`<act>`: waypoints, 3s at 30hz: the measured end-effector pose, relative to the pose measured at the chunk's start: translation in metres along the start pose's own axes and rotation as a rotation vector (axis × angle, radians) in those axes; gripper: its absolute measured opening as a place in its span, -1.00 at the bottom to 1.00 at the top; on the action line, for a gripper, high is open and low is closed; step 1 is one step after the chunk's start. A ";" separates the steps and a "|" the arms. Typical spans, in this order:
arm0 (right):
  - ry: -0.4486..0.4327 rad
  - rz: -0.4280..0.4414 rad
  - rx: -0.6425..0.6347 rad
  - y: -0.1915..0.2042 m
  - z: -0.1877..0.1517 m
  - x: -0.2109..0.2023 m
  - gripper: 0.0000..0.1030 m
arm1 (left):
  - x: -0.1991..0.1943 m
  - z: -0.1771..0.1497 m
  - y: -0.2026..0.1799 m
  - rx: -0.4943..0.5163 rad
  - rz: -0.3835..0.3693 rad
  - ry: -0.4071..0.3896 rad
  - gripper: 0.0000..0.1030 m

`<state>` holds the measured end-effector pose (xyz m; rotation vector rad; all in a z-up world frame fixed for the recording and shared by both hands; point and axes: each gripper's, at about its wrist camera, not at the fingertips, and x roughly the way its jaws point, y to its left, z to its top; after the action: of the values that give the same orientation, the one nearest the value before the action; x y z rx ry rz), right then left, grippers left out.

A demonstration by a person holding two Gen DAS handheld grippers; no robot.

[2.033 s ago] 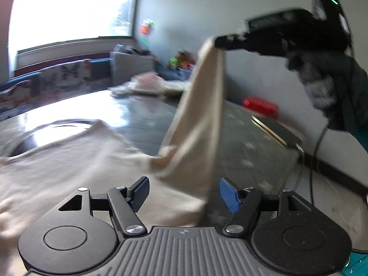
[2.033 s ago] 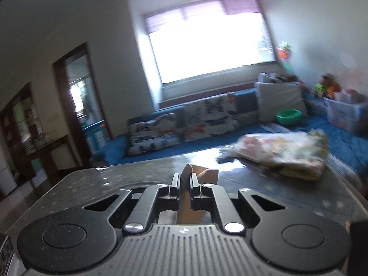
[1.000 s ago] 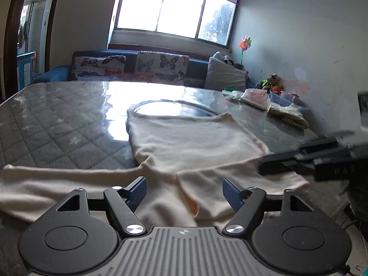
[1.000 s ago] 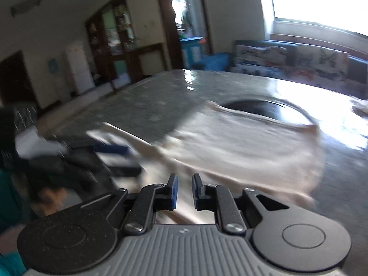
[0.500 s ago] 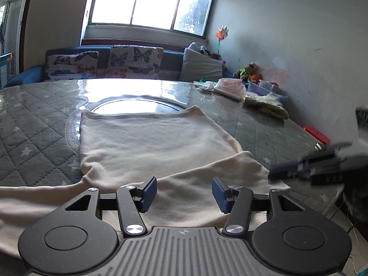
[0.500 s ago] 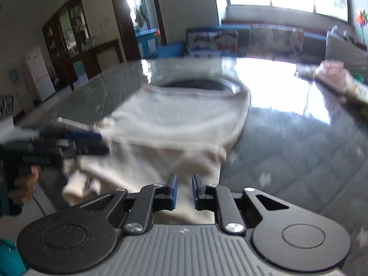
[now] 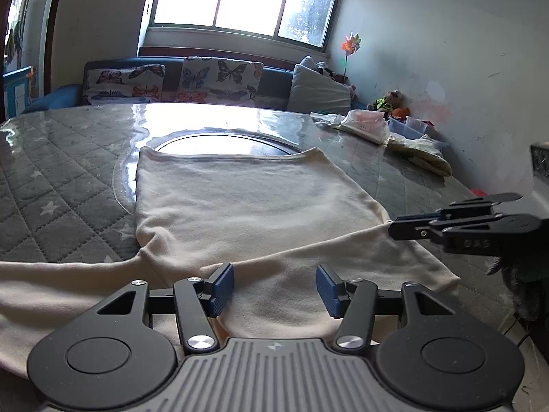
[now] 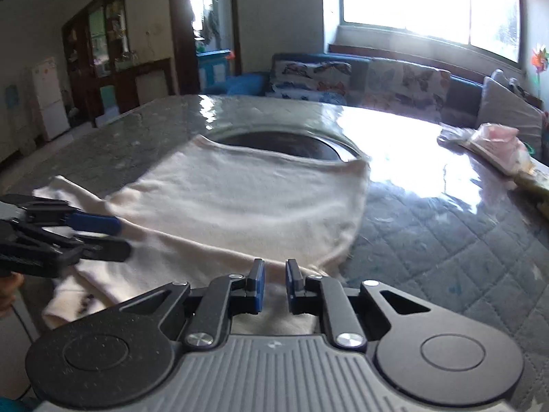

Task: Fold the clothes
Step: 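Fold the lifted side over the shirt body and open the right gripper, then grasp the opposite shirt side edge with the left gripper and lift it, then fold the lifted side over the shirt body and open the left gripper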

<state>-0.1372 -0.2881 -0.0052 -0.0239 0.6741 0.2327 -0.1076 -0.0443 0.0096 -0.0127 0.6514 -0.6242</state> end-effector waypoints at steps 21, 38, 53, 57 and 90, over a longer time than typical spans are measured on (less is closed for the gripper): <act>0.009 0.280 -0.253 0.118 0.013 0.019 -0.48 | -0.100 -0.016 0.115 -0.277 0.535 -0.138 0.19; 0.032 0.275 -0.300 0.142 0.005 0.030 -0.48 | -0.111 -0.023 0.147 -0.383 0.663 -0.143 0.20; -0.040 0.229 -0.226 0.112 0.004 -0.013 -0.36 | -0.100 -0.027 0.173 -0.545 0.684 -0.120 -0.62; -0.050 0.206 -0.194 0.101 -0.001 -0.024 -0.36 | -0.107 -0.024 0.169 -0.569 0.651 -0.153 -0.82; -0.112 -0.077 0.137 -0.015 -0.046 -0.078 -0.35 | 0.009 0.034 -0.098 -0.038 -0.177 -0.012 -0.66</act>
<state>-0.2214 -0.3236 0.0063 0.0935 0.5751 0.1121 -0.1356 -0.1356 0.0513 -0.1107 0.6546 -0.7818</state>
